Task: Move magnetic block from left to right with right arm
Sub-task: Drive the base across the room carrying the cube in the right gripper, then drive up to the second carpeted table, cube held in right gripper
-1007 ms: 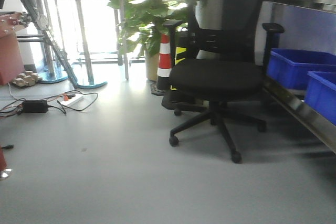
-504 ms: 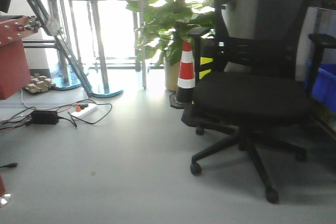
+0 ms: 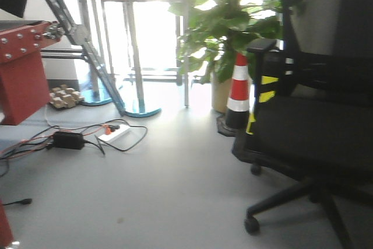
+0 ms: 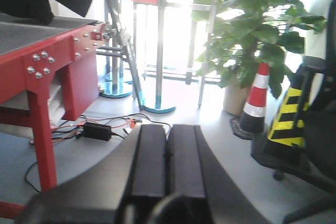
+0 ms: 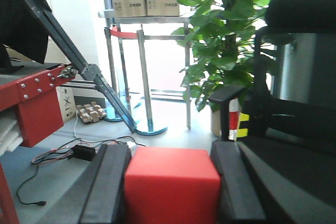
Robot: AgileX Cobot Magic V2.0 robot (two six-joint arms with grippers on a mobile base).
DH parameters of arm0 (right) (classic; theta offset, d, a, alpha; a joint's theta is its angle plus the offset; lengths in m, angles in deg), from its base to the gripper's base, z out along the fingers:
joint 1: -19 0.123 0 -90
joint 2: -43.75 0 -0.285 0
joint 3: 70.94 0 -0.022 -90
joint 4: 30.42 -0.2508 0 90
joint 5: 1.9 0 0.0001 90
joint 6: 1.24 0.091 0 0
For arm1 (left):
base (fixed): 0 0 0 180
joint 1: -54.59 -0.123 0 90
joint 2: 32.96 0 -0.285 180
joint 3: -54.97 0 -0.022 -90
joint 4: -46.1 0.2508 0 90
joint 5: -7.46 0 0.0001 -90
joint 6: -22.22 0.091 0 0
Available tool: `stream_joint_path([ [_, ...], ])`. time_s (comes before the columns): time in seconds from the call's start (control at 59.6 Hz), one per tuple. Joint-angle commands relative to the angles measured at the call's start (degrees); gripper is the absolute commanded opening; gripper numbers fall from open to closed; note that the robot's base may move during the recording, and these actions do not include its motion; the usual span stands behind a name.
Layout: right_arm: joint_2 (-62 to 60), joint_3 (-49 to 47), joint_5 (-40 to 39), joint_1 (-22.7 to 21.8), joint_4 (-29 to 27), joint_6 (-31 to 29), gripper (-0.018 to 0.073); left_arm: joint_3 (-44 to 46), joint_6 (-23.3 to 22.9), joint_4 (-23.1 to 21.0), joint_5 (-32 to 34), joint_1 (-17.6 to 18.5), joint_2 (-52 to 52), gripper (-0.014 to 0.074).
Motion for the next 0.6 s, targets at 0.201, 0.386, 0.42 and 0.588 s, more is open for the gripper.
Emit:
stream_joint_path([
  [0.201, -0.17, -1.52, -5.29, -0.25, 0.61, -0.46, 0.015, -0.59, -0.25, 0.0, 5.17, 0.01, -0.76, -0.0116],
  [0.386, -0.17, -1.52, -5.29, -0.25, 0.61, -0.46, 0.015, -0.59, -0.25, 0.0, 5.17, 0.01, -0.76, -0.0116],
  [0.42, -0.17, -1.52, -5.29, -0.25, 0.61, -0.46, 0.015, -0.59, -0.25, 0.0, 5.17, 0.01, -0.76, -0.0116],
  [0.588, -0.17, -1.52, -5.29, -0.25, 0.61, -0.46, 0.015, -0.59, -0.25, 0.0, 5.17, 0.01, -0.76, -0.0116],
])
